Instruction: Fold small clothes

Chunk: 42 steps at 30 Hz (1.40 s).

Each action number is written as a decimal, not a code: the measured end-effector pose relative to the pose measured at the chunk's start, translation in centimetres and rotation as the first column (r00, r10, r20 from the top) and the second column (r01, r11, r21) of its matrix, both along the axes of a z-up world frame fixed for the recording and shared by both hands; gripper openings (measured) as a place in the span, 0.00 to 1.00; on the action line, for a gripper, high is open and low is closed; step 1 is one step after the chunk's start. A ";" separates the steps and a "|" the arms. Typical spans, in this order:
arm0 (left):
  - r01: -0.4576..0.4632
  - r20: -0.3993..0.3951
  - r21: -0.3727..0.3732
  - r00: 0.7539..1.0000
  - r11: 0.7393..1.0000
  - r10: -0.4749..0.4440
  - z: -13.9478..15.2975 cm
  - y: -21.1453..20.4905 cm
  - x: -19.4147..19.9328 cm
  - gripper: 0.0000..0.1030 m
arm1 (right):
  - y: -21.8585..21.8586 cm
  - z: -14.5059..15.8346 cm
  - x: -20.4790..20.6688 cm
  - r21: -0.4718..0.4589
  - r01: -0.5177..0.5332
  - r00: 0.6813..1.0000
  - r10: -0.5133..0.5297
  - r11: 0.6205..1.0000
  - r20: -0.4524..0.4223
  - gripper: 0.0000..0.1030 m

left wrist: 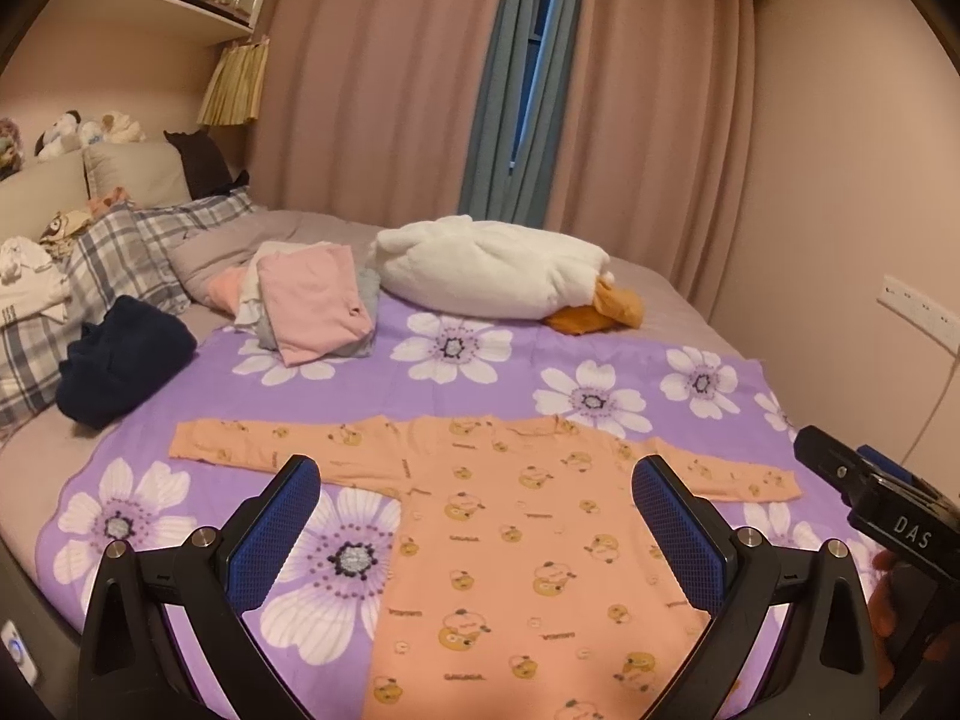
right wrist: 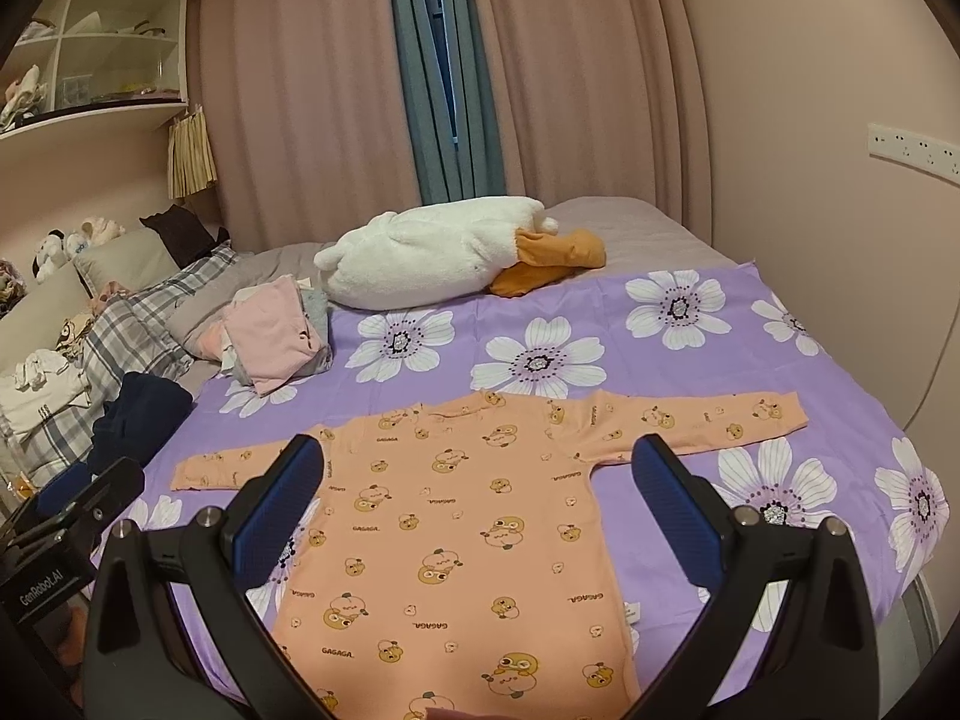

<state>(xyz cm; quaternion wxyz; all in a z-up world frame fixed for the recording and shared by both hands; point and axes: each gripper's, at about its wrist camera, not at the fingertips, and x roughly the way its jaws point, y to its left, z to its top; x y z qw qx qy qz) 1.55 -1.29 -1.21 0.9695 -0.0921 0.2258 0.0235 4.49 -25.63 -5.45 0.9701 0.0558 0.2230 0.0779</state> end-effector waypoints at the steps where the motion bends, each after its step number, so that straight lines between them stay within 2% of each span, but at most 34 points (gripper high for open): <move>1: 0.003 -0.002 0.004 1.000 1.000 -0.003 0.0 -0.1 0.1 1.00 | 0.0 0.0 0.0 -0.001 0.001 1.000 -0.001 1.000 0.000 1.00; 14: -0.043 -0.005 -0.011 0.999 0.999 0.043 -0.1 0.2 0.7 1.00 | 0.3 -0.1 0.1 -0.003 0.001 1.000 -0.001 1.000 -0.006 1.00; 42: -0.025 -0.021 0.005 0.999 1.000 0.025 0.1 0.3 0.9 1.00 | 1.0 -0.3 0.0 -0.034 -0.029 1.000 0.029 0.999 0.009 1.00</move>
